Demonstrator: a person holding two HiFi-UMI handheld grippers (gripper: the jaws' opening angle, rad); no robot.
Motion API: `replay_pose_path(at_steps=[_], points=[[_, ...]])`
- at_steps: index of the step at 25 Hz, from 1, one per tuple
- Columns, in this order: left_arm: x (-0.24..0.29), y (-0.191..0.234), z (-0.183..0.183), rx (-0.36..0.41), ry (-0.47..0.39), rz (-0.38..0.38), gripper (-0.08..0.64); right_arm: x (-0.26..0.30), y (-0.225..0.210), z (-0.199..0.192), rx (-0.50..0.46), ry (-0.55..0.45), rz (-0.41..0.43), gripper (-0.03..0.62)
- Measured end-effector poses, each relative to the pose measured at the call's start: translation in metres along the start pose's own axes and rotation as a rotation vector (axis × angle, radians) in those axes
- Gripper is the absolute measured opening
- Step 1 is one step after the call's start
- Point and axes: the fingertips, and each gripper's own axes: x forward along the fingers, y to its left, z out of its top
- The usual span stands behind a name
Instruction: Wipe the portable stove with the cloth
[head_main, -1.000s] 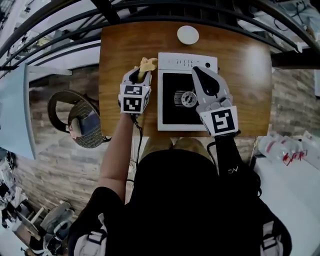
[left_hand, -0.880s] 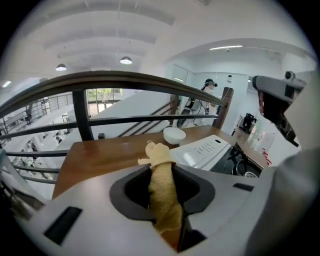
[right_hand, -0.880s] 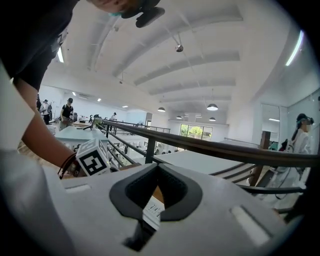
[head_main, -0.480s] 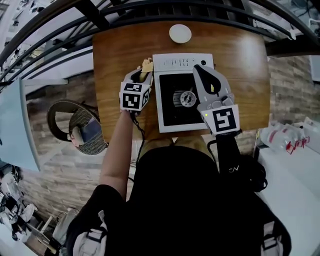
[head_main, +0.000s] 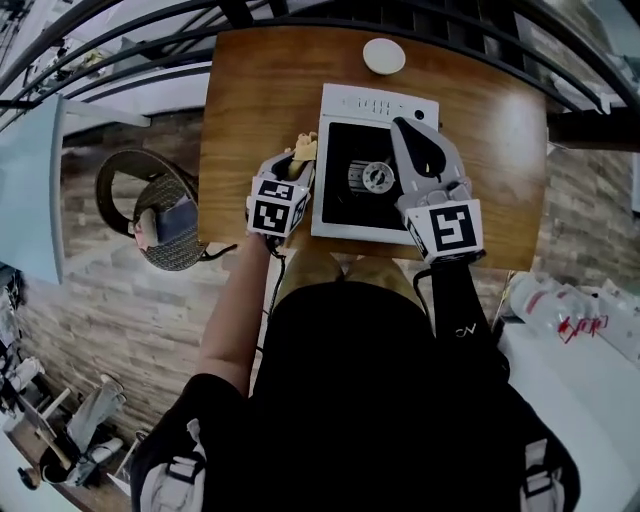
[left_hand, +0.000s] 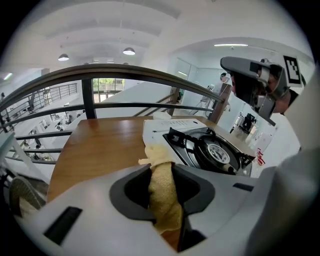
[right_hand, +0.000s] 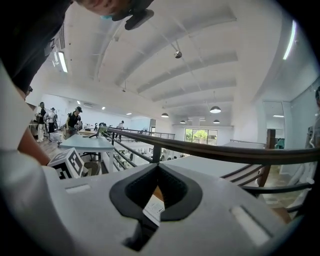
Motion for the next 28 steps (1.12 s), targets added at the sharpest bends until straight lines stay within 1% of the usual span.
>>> replay_pose_path(at_steps=[2,7,11,14,16,17,18,20,21,24,26,28], points=[[-0.013,-0.006,-0.015,-0.013,0.005,0.020,0.092,-0.005,0.007,0.005,0.004,-0.027,0.021,0.000],[-0.042,-0.023,-0.051,-0.065,0.012,0.096,0.092,-0.027,0.018,0.006,-0.044,-0.028,0.079,0.000],[-0.059,-0.040,-0.078,-0.097,0.023,0.165,0.092,-0.051,0.015,0.005,-0.071,-0.046,0.099,0.000],[-0.071,-0.049,-0.089,-0.124,0.022,0.204,0.092,-0.062,0.008,0.006,-0.054,-0.076,0.100,0.000],[-0.078,-0.057,-0.100,-0.134,0.035,0.211,0.092,-0.068,0.008,0.013,-0.014,-0.130,0.099,0.000],[-0.079,-0.063,-0.104,-0.138,0.041,0.209,0.092,-0.071,0.007,0.014,-0.003,-0.143,0.099,0.000],[-0.079,-0.069,-0.106,-0.136,0.044,0.207,0.092,-0.073,0.006,0.010,-0.007,-0.132,0.100,0.000],[-0.078,-0.076,-0.102,-0.111,0.042,0.220,0.092,-0.078,0.003,0.001,-0.028,-0.096,0.099,0.000],[-0.078,-0.076,-0.099,-0.098,0.039,0.236,0.092,-0.080,0.002,0.001,-0.031,-0.095,0.098,0.000],[-0.083,-0.067,-0.084,-0.094,0.014,0.266,0.092,-0.085,-0.004,0.009,-0.013,-0.132,0.079,0.000],[-0.088,-0.064,-0.061,-0.092,-0.041,0.266,0.092,-0.090,-0.014,0.007,-0.004,-0.129,0.051,0.000],[-0.091,-0.066,-0.027,-0.071,-0.108,0.255,0.092,-0.096,-0.027,0.005,0.011,-0.131,0.017,0.000]])
